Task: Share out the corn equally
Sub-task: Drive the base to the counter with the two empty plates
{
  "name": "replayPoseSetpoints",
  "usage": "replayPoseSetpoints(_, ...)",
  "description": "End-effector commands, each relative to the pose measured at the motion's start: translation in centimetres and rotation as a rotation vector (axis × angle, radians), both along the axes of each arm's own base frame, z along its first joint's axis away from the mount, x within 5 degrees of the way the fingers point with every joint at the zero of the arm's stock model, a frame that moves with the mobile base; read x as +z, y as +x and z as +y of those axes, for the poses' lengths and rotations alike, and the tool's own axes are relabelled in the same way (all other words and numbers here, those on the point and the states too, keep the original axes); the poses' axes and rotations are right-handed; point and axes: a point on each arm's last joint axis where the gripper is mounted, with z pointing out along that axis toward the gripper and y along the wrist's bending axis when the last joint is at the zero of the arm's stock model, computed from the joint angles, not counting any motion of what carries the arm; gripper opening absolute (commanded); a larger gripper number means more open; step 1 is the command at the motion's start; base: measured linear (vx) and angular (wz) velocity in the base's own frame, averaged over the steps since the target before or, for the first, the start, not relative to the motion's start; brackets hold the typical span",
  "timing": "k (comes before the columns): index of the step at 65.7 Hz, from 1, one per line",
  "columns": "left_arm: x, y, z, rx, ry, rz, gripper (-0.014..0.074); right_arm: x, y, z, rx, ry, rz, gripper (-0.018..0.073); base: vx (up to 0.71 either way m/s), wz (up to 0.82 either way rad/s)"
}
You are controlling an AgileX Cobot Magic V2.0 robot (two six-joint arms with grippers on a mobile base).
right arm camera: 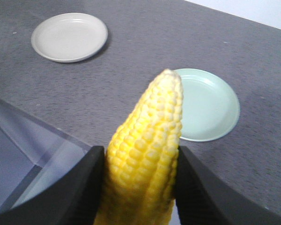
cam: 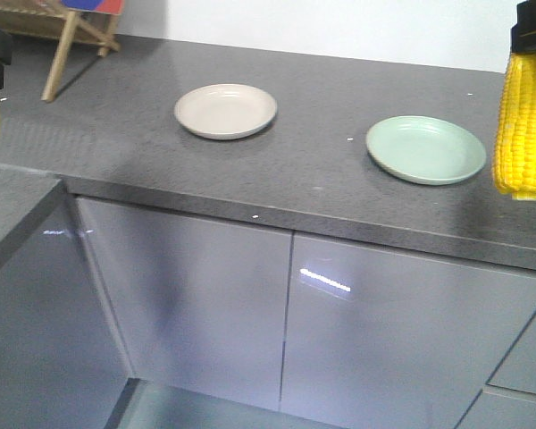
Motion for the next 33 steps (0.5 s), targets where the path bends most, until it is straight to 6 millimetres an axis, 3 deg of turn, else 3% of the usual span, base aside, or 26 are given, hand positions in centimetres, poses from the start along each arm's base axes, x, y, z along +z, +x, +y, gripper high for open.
replayPoseSetpoints(1,2.06,-0.78,0.20,-0.001,-0.026,-0.116,0.0004,1.99,-0.85,-0.19,-0.012,0.014,-0.117,0.0120,0.10,-0.38)
replayPoseSetpoints(33,2.06,-0.78,0.20,-0.001,-0.026,-0.116,0.0004,1.99,-0.85,-0.19,-0.012,0.014,-0.117,0.0120,0.09,-0.25)
